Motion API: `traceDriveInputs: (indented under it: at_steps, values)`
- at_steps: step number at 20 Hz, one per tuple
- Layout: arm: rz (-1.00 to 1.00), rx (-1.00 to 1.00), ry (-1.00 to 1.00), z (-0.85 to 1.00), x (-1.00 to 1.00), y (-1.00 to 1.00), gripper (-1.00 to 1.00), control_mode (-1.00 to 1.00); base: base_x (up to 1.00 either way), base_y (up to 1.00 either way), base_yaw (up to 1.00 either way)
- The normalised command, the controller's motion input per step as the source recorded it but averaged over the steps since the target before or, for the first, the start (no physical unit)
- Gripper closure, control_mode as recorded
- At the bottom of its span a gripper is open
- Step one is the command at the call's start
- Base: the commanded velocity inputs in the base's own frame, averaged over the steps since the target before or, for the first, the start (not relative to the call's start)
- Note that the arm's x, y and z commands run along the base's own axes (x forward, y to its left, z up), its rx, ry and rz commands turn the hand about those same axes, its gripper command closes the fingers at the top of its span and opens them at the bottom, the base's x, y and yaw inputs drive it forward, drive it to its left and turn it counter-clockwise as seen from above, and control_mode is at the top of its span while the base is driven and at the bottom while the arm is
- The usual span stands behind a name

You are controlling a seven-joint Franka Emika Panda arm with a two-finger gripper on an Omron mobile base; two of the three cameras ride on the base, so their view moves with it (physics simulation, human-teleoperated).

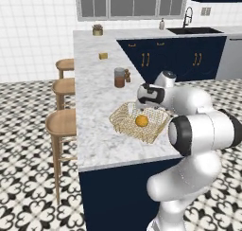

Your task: Open the cabinet, pick up the bread from the cabinet and place it in the basket. Then move the basket to the dining counter.

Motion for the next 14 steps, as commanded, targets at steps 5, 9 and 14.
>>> traceDriveInputs:
  at_steps: [5, 9, 14]
  values:
    - [-0.13, 0.01, 0.12, 0.76, -0.57, -0.19, -1.0, -1.0, 0.0, 0.0, 0.0]
    - [-0.28, 0.08, 0.01, 0.02, -0.83, -0.52, -1.0, -1.0, 0.0, 0.0, 0.0]
    - [-0.31, 0.13, 0.0, 0.0, -0.82, -0.5, -1.0, -1.0, 0.0, 0.0, 0.0]
